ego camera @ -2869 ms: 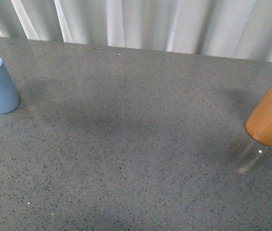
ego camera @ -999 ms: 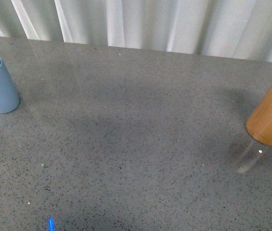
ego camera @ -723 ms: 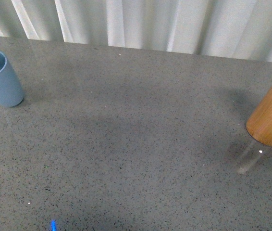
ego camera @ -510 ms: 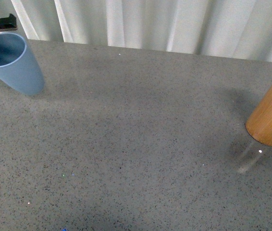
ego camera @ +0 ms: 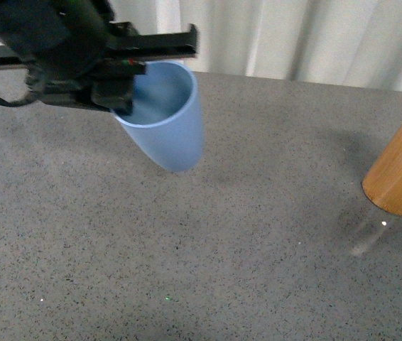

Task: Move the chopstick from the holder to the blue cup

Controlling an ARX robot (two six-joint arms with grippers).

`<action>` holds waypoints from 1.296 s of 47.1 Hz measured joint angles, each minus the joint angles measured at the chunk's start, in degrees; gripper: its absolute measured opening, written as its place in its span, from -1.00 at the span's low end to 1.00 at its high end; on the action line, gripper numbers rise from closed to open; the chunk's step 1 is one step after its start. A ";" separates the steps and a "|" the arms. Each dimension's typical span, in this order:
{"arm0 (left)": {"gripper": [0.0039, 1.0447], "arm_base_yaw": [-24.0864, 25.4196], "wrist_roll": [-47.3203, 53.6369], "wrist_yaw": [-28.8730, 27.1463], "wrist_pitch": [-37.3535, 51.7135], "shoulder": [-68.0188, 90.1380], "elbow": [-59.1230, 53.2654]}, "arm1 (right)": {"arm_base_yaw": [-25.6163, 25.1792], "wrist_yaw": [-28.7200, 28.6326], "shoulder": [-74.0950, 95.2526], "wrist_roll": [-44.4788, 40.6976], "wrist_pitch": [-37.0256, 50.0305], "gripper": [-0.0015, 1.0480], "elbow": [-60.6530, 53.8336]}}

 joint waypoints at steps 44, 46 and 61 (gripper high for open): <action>-0.94 -11.78 -7.41 -2.75 2.40 12.79 4.04 | 0.00 0.00 0.00 0.00 0.00 0.81 0.00; -0.94 -11.80 -7.41 -2.89 2.60 13.57 4.68 | 0.00 0.00 0.00 0.00 0.00 0.81 0.00; -0.94 -11.32 -5.22 -5.44 1.53 15.89 8.61 | 0.00 0.00 0.00 0.00 0.00 0.81 0.00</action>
